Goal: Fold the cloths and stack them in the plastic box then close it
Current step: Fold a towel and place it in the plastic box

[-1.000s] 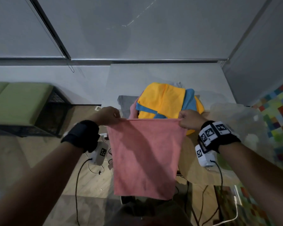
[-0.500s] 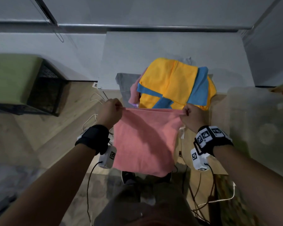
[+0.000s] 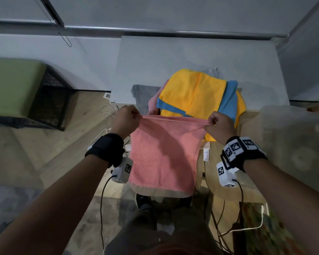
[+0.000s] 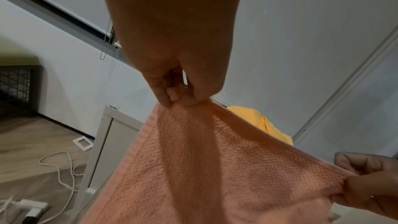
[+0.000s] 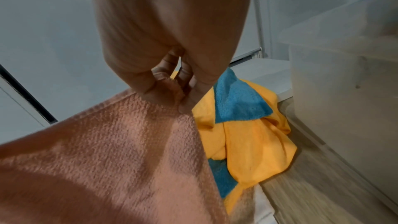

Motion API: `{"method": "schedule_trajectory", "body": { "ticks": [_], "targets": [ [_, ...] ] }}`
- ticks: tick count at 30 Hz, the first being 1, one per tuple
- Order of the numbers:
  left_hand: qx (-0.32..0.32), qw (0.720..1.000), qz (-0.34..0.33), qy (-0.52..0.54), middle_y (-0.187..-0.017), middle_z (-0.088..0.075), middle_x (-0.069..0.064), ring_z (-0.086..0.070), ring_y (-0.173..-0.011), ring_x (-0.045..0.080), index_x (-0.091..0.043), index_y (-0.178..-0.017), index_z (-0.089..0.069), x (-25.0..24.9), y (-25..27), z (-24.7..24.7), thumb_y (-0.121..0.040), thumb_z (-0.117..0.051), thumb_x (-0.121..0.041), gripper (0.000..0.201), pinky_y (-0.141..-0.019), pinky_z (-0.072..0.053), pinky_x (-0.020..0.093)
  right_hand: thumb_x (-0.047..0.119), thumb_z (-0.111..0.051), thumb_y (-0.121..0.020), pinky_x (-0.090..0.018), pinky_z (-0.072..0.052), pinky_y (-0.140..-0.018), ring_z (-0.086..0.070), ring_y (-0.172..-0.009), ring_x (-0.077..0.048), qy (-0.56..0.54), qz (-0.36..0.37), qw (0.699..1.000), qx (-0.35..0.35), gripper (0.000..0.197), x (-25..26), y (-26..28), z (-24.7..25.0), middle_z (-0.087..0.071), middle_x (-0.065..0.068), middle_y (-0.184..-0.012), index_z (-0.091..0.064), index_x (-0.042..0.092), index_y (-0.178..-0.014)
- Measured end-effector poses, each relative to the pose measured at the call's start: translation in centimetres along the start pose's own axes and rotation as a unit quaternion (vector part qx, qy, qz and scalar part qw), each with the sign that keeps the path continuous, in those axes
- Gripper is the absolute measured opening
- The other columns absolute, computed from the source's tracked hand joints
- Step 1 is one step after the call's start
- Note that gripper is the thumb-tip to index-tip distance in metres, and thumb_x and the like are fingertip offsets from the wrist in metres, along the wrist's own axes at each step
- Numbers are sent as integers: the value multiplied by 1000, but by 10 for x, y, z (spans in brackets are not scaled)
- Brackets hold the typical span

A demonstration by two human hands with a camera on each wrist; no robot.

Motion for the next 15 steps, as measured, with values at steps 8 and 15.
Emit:
{"method": "schedule_trajectory", "body": {
  "ticks": [8, 15],
  "targets": [
    [97, 994, -5, -42, -78, -61, 9, -58, -72, 28, -13, -72, -66, 16, 19, -16, -68, -67, -5, 9, -61, -36, 26, -6, -69, -64, -21, -35, -51, -44, -52, -4, 71, 29, 982, 173, 28, -6, 15, -20, -52, -1, -58, -51, 15, -59],
    [267, 955, -9, -126, -77, -48, 10, -55, -78, 34, -12, -68, -62, 51, 74, -55, -60, -48, -17, 17, -64, -34, 26, -9, -60, -64, -12, -28, -48, -41, -53, -1, 171, 32, 918, 357, 38, -44, 63, -57, -46, 9, -55, -43, 24, -52]
  ]
}}
Point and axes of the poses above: each hand's wrist, its own y-axis away from the middle knuckle, its own z-axis out of the back of the hand, x = y × z, the point moved 1 cm from there along -y, towards the middle knuckle
